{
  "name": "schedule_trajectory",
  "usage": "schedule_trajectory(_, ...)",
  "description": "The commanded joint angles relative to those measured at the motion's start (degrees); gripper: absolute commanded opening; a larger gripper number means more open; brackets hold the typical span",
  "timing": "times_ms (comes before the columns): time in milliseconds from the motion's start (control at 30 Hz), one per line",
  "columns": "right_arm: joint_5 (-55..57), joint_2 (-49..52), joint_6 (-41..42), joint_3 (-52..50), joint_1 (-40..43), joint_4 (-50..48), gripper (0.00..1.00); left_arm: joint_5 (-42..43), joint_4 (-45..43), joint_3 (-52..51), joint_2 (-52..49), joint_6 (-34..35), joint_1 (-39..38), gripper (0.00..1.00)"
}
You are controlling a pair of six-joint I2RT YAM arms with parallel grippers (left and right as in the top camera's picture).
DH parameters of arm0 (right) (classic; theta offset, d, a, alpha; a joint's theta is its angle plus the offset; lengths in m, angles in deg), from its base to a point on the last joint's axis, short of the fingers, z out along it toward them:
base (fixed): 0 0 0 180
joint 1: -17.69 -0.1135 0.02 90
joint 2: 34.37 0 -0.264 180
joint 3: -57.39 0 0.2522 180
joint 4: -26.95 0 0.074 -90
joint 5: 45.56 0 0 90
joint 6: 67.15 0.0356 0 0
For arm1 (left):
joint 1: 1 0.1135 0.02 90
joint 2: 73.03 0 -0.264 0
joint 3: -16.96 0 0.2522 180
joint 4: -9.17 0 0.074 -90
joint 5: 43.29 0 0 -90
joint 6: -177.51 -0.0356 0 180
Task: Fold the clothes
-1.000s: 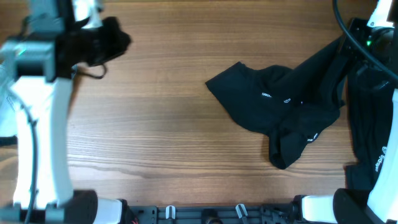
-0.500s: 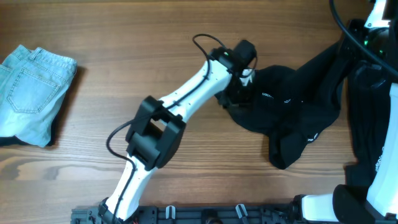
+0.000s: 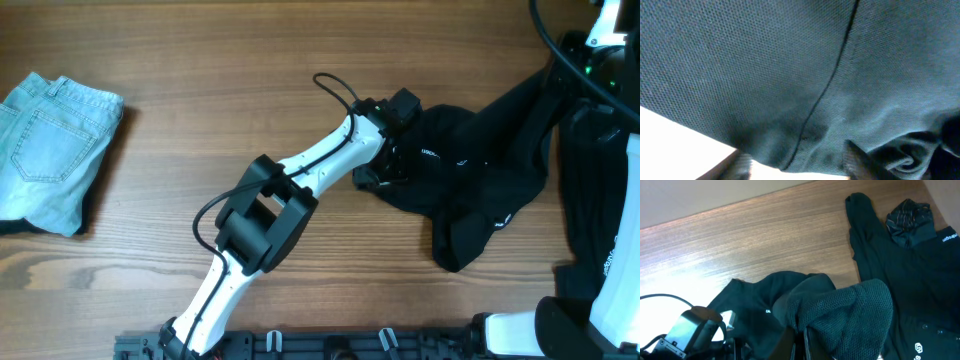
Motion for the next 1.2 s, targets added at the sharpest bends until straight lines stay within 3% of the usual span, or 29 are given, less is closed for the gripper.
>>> schedule_trajectory(0,1.3,0.2,-1.1,0.7,0.1,-0.1,0.05,-1.3,-1.9,-2.1,-1.3,0.3,-1.4,0.09)
schedule_trajectory(33,1.2,0.2,-1.1,0.7,0.1,-0.1,0.04,-3.5,-2.3,-2.1,-1.3,0.3,-1.4,0.04)
schedule_trajectory(133,2.4,0.3,-0.9,0.6,0.1,-0.2,0.05,-16.3,0.9,-1.8,-1.0,-1.0,2.7,0.04)
schedule_trajectory(233,2.1,2.1,1.4,-1.6,0.1,0.2,0.05,-22.1,2.6,-1.8,1.8,-5.1,14.3,0.04)
schedule_trajectory(400,0.8,6.7,4.0,-2.2,0.1,0.7,0.04,-21.1,-3.4,3.0,6.7,-9.2,37.7,0.04)
schedule_trajectory(500,-1.7,8.5,5.0,-2.2,0.1,0.8,0.04,-11.3,-6.2,8.3,7.0,-9.2,46.2,0.04)
schedule_trajectory(533,-2.6,9.1,5.0,-2.2,0.1,1.2,0.04,-8.7,-6.3,8.8,7.0,-9.2,47.5,0.13)
schedule_trajectory(567,-2.7,9.9,5.1,-2.2,0.1,1.9,0.05,-5.2,-5.1,8.9,7.1,-9.4,48.7,0.44)
schedule_trajectory(600,-2.7,10.7,5.0,-2.2,0.1,2.4,0.05,-3.2,-2.3,8.9,7.1,-9.4,49.1,0.63)
schedule_trajectory(667,-2.7,12.2,5.0,-2.9,0.1,2.6,0.05,-1.5,6.4,8.9,7.1,-11.4,47.9,0.71)
schedule_trajectory(800,-2.7,14.2,5.1,-2.9,0.1,2.8,0.05,-1.6,18.1,8.9,7.1,-15.2,40.3,0.72)
schedule_trajectory(967,-2.7,14.4,4.9,-2.9,0.1,3.1,0.05,-6.7,16.0,8.9,7.1,-14.6,28.5,0.71)
schedule_trajectory(1033,-2.7,14.4,4.8,-2.9,0.1,3.2,0.05,-11.2,15.6,8.9,6.6,-12.9,24.3,0.75)
schedule_trajectory(1167,-2.7,14.4,4.5,-2.9,0.1,3.2,0.05,-11.3,14.3,8.9,3.3,-10.4,20.5,0.75)
